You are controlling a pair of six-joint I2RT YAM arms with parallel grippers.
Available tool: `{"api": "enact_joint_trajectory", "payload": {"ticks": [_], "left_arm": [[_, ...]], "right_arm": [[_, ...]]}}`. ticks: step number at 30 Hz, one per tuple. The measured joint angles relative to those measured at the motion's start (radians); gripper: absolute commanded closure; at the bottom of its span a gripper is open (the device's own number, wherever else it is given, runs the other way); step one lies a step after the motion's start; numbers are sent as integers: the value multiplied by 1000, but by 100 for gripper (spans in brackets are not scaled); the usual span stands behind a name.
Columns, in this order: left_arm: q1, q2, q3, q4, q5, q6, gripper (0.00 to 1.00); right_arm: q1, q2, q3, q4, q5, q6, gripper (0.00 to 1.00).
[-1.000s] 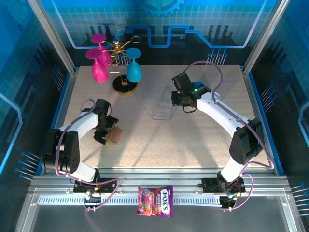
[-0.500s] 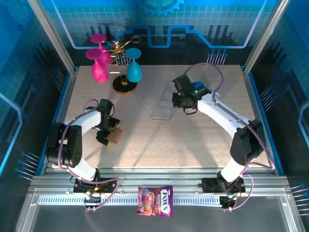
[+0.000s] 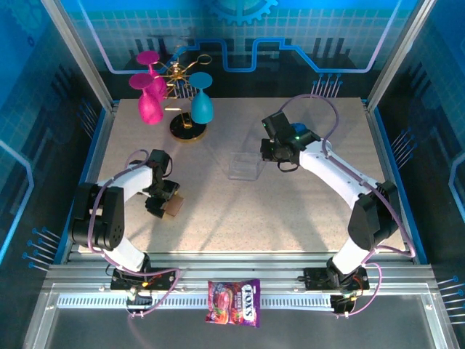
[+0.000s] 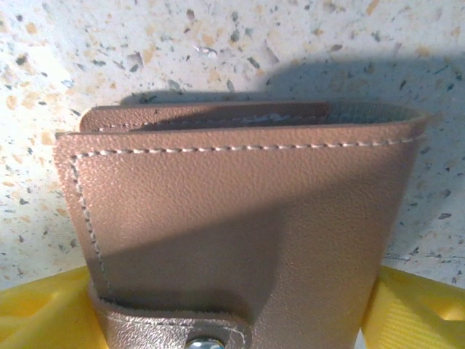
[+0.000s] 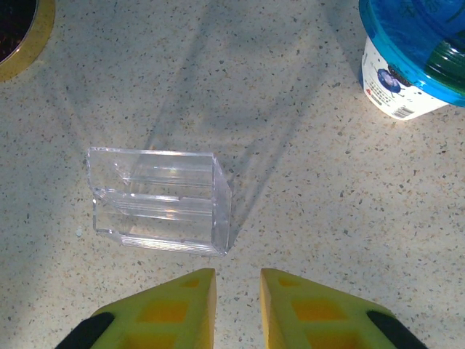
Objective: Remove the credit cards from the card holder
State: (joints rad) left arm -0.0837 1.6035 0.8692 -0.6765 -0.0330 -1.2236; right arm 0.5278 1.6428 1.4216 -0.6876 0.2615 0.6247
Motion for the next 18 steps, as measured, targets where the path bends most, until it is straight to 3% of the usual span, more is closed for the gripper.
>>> {"api": "enact_joint_trajectory", "payload": {"ticks": [8, 18], "left_arm": [[-42, -14, 7, 7, 0, 72, 23], [-356, -28, 114, -18, 3, 185, 23]], "right_arm": [[-1, -26, -10, 6, -1, 0, 76], [-20, -82, -87, 7, -3, 0, 76]]}}
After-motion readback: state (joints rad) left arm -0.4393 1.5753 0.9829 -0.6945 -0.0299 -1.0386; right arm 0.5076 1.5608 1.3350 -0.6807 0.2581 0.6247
